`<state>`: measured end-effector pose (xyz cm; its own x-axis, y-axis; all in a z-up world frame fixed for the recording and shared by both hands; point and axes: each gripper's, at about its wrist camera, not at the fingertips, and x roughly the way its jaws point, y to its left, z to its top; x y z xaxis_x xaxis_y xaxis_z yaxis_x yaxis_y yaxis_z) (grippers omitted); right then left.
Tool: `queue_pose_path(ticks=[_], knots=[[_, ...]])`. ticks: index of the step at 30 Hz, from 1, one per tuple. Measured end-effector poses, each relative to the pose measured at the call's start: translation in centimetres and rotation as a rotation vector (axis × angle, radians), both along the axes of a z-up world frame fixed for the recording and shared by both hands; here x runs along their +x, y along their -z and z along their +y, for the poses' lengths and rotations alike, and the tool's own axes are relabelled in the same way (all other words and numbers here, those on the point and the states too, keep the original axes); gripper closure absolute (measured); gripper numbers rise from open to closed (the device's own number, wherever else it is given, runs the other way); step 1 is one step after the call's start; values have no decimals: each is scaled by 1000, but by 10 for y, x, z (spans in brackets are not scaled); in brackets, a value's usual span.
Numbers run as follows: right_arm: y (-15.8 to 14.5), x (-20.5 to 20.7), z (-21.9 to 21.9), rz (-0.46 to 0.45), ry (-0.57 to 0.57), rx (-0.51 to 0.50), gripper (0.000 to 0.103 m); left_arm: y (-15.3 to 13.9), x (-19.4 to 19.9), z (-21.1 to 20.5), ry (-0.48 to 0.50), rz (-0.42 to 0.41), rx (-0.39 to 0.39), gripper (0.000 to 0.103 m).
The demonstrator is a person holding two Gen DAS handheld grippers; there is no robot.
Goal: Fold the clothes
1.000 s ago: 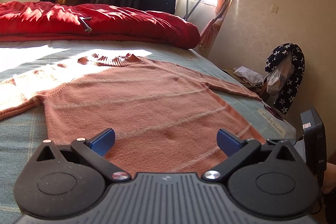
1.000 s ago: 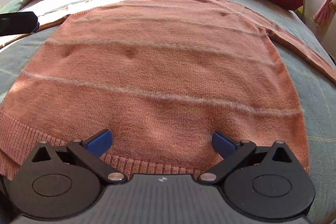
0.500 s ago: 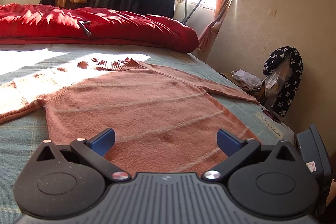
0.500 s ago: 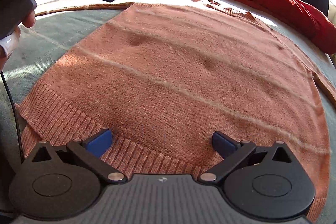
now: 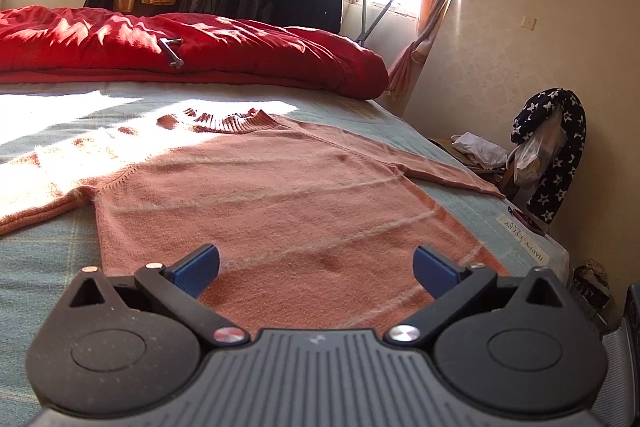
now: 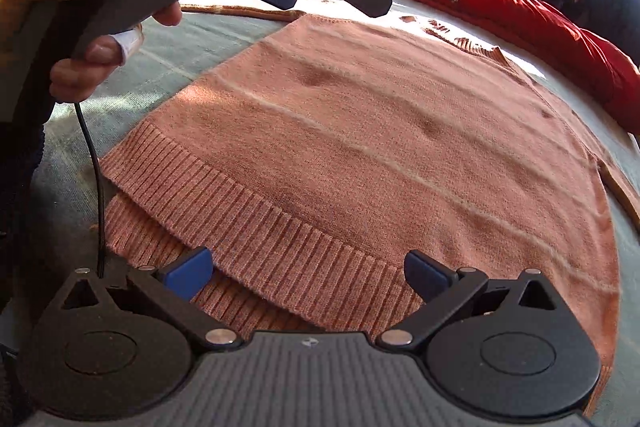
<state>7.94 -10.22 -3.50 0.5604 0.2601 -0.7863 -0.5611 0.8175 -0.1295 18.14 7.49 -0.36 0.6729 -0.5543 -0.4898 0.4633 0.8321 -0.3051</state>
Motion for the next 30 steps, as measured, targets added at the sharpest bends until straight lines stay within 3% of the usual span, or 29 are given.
queue_pose_path(ticks=[4,8,14,19,23,30], knots=[[-2,7,-24,-8,94,-4,0,1,0,-5,12,1,9,1],[15,19,-46,61,186,44,0,3,-2,-10,6,3,15,1],[21,19,-53,65,190,96,0,10,-11,-27,18,34,11,1],[27,14,-61,45,184,143,0,32,-33,-30,7,127,-23,1],[27,15,-62,40,179,152,0,57,-43,-29,-11,249,7,1],[29,8,-64,8,164,152,0,74,-61,-10,38,151,-51,1]])
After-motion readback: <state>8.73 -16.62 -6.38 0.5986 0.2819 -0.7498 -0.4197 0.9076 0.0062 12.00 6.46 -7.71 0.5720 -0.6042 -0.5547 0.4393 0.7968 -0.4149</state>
